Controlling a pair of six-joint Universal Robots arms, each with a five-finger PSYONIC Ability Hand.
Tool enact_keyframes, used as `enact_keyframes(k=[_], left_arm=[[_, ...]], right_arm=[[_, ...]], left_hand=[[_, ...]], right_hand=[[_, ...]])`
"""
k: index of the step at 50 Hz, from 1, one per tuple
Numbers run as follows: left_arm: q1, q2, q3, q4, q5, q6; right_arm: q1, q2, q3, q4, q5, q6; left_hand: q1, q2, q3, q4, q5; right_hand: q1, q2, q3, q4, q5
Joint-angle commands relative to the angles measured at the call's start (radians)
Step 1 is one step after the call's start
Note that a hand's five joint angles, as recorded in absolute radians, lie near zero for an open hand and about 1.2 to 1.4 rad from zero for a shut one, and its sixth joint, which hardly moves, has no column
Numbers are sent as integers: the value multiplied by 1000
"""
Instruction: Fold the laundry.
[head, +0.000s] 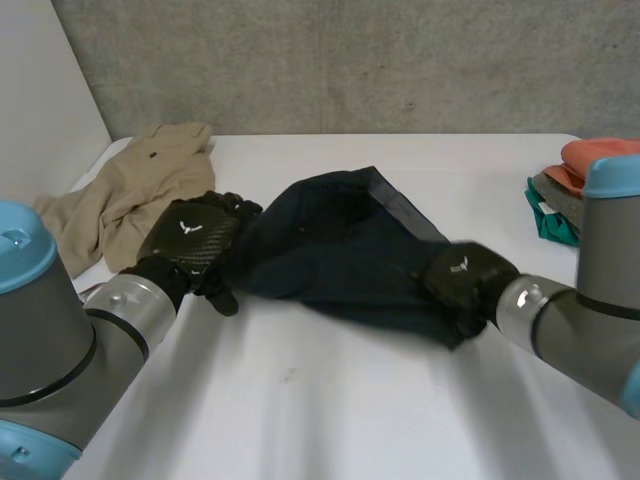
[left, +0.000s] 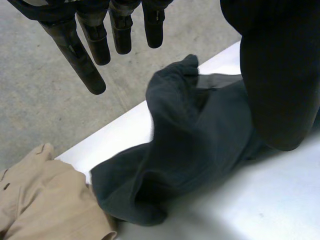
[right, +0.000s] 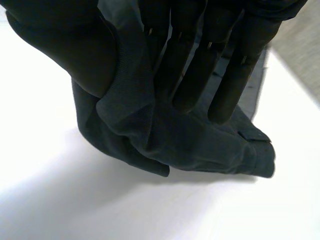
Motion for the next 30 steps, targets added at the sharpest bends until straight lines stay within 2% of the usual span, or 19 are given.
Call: enact_keyframes(k=[1,3,5,7,9,10,13,14,17,18,20,25,30], left_arm=[[26,24,1,1,-6,-6],[39,34,3,1,-5,-6],[43,40,5,1,-3,-7],[46,41,12,1,-2,-7],[48,41,18,1,0,-7],[45,40,29,1,-5,-7],[43,38,41,-2,-6,-6],[42,37,47,-2,-6,-7],[43,32,54,-4,-6,-6],[46,29,57,-5,-6,-7],[52,29,60,-8,-6,-7],[75,29,67,-16,1,-9],[108,29,77,-30,12,-16]], right_arm=[[-86,-213,141,436,-2,-170],[-159,-280,187,549,-15,-273],[-203,-316,194,562,-41,-346],[-218,-354,165,510,-94,-407],[-211,-368,138,440,-120,-376],[-203,-374,109,348,-130,-311],[-183,-370,54,219,-122,-185],[-165,-347,16,150,-110,-92],[-108,-287,-47,55,-73,47],[-56,-243,-105,10,-37,122],[-14,-180,-170,-28,10,176],[65,36,-363,-58,132,235],[125,251,-564,-10,229,282]], left_hand=[[-19,-30,-32,-232,-48],[-19,-30,-32,-232,-48],[-19,-30,-32,-232,-48],[-19,-30,-32,-232,-48],[-19,-30,-32,-232,-48],[-19,-30,-32,-232,-48],[-19,-30,-32,-232,-48],[-19,-30,-32,-232,-48],[-19,-30,-32,-232,-48],[-19,-30,-32,-232,-48],[-19,-30,-32,-232,-48],[-19,-30,-32,-232,-48],[-19,-30,-32,-232,-48]], right_hand=[[286,219,209,200,214],[286,219,209,200,214],[286,219,209,200,214],[-247,-313,-323,-333,-318],[-547,-614,-624,-633,-619],[-685,-751,-762,-771,-757],[-862,-928,-939,-948,-934],[-936,-1002,-1013,-1022,-1008],[-936,-1002,-1013,-1022,-1008],[-936,-1002,-1013,-1022,-1008],[-936,-1002,-1013,-1022,-1008],[-936,-1002,-1013,-1022,-1008],[-936,-1002,-1013,-1022,-1008]])
